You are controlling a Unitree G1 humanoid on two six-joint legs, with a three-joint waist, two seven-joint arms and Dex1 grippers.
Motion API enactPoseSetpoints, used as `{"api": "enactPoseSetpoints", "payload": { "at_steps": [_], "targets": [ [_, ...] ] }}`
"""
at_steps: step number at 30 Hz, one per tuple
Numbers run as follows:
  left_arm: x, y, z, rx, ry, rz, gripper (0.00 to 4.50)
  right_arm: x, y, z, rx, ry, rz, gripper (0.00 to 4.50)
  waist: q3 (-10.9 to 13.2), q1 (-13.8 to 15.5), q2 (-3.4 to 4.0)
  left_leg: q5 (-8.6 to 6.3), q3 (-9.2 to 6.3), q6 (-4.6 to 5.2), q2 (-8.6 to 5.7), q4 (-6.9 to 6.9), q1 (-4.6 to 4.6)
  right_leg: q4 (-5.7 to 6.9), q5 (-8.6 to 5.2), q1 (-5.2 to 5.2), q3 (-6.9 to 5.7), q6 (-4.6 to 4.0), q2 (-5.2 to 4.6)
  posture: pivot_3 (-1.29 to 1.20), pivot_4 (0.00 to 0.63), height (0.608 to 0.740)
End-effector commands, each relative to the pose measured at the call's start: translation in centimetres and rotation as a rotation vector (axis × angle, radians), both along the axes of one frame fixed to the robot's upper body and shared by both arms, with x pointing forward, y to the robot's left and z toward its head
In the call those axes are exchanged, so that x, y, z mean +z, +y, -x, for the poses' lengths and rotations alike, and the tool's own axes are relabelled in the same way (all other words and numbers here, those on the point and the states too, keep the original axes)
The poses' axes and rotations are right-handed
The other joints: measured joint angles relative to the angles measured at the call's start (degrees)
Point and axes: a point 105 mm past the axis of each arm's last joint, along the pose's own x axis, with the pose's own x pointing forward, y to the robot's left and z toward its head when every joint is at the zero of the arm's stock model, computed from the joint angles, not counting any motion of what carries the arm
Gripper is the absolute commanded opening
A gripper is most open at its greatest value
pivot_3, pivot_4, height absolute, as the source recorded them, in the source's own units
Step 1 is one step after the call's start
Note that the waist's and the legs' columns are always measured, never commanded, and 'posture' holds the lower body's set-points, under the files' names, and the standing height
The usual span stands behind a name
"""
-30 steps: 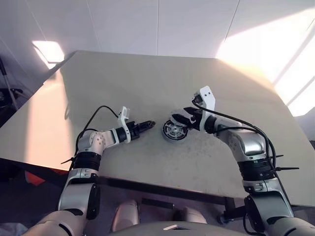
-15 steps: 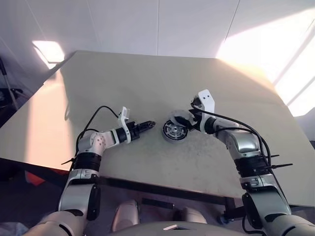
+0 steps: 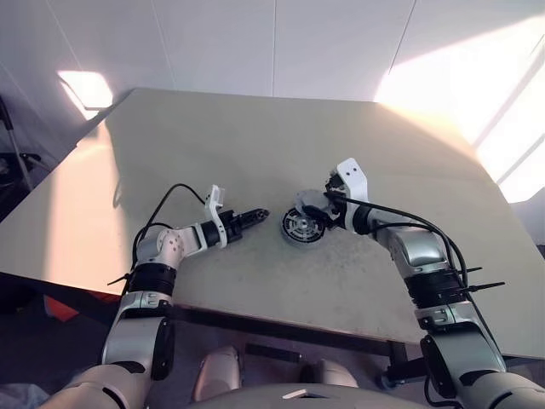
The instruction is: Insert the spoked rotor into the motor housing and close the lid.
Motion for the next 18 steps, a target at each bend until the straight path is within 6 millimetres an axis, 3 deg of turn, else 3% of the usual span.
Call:
{"api": "enactPoseSetpoints", "payload": {
  "at_steps": [1,4,14,18],
  "targets": [
    [0.1,0.8,-0.5,0.036,-0.008,-0.018,3.47,1.2,0.2,-0.1,0.016,-0.052,0.004,3.76,0.00,0.00,0.00,0.00,0.00,0.00,0.00,0.00,0.01,0.00,0.00,0.01,0.00,-0.01,0.00,0.00,0.000,0.740],
    [0.2,1.1,-0.5,0.043,-0.014,-0.017,3.47,1.9,0.2,-0.1,0.018,-0.064,-0.018,3.00,0.00,0.00,0.00,0.00,0.00,0.00,0.01,0.00,0.02,0.00,0.01,0.01,0.00,-0.02,0.00,0.00,0.000,0.740],
    [0.9,1.7,-0.9,0.059,-0.031,-0.007,3.47,4.8,0.0,0.9,0.075,-0.086,-0.131,3.00,0.01,-0.05,-0.01,-0.02,0.00,0.04,0.02,-0.01,-0.13,0.00,0.01,-0.13,0.00,-0.03,0.01,0.00,0.000,0.740],
    [0.8,1.6,-0.9,0.054,-0.029,-0.007,3.47,4.9,0.1,2.1,0.125,-0.095,-0.117,3.00,0.01,0.04,-0.02,-0.05,0.00,0.10,0.01,0.00,-0.15,-0.03,0.01,-0.12,0.00,-0.03,0.01,0.00,0.000,0.740]
  ]
}}
